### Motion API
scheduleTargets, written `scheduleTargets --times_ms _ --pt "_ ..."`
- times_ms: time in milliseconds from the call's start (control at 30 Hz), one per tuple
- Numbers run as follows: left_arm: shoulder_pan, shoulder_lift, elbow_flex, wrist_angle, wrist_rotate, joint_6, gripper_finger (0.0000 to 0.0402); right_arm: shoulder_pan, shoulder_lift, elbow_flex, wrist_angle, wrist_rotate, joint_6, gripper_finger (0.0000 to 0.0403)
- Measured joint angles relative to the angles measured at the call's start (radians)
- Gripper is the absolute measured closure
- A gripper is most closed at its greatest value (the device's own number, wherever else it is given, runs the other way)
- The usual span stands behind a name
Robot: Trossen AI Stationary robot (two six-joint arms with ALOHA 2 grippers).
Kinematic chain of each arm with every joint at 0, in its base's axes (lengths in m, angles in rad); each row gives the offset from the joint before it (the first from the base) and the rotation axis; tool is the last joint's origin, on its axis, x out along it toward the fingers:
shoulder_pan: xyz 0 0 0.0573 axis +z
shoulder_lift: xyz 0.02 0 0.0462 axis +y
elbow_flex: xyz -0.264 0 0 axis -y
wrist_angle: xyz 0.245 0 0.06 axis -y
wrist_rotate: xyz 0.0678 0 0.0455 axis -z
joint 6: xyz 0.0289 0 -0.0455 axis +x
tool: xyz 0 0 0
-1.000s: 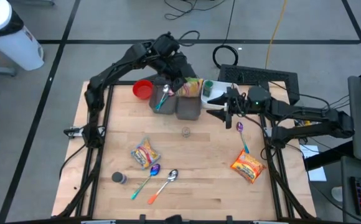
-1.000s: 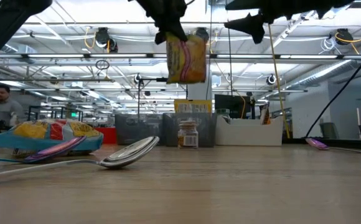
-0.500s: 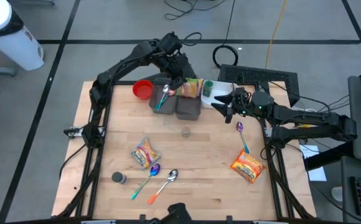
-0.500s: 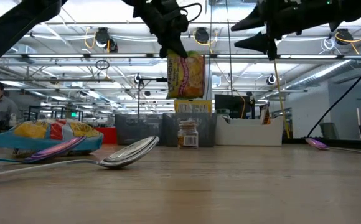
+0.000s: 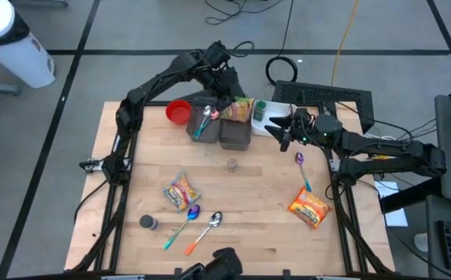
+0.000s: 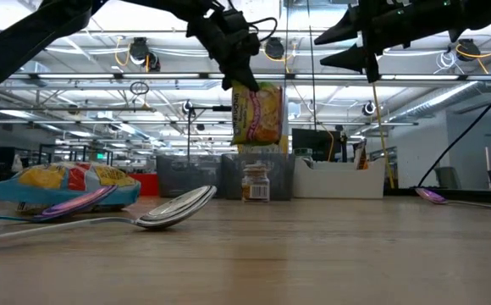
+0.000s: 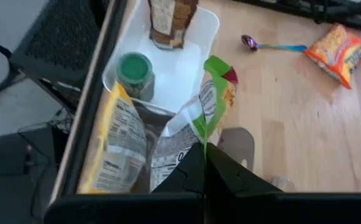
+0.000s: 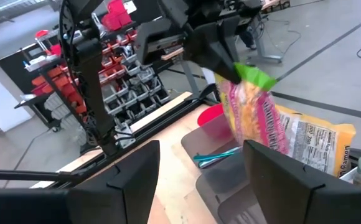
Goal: Pick & Place Food Item
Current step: Put the green noodle pack into the right black bin
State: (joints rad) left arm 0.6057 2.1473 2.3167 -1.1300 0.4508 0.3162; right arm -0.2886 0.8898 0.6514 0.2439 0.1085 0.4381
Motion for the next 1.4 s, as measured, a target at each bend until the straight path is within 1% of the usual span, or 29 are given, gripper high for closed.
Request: scheduleTargets --times_ms 300,433,667,867,967,1267,1400 --pt "0.001 0.028 0.000 0.042 -0.005 -0.020 0.0401 0.000 0.000 0.000 0.005 0.001 0.009 0.0181" --pt "0.002 0.037 -0.016 0.069 -0.004 -0.035 0.0401 0.000 0.000 0.000 0.007 0.018 0.015 0.0183" --pt "0.014 0.074 -0.017 0.069 -0.007 -0.060 0.0401 0.000 0.000 0.000 0.007 0.026 0.015 0.0186" --pt "0.023 0.082 -0.017 0.056 -0.025 -0.069 0.0401 0.000 0.000 0.000 0.006 0.027 0.015 0.0186" --pt "0.027 0.090 -0.017 0.065 -0.031 -0.087 0.0401 0.000 0.000 0.000 0.007 0.047 0.015 0.0187" --pt "0.011 0.119 -0.018 0.084 -0.044 -0.118 0.0401 0.000 0.000 0.000 0.006 0.053 0.011 0.0189" --pt "0.000 0.137 -0.018 0.080 -0.066 -0.119 0.0401 0.000 0.000 0.000 0.006 0.056 0.006 0.0190"
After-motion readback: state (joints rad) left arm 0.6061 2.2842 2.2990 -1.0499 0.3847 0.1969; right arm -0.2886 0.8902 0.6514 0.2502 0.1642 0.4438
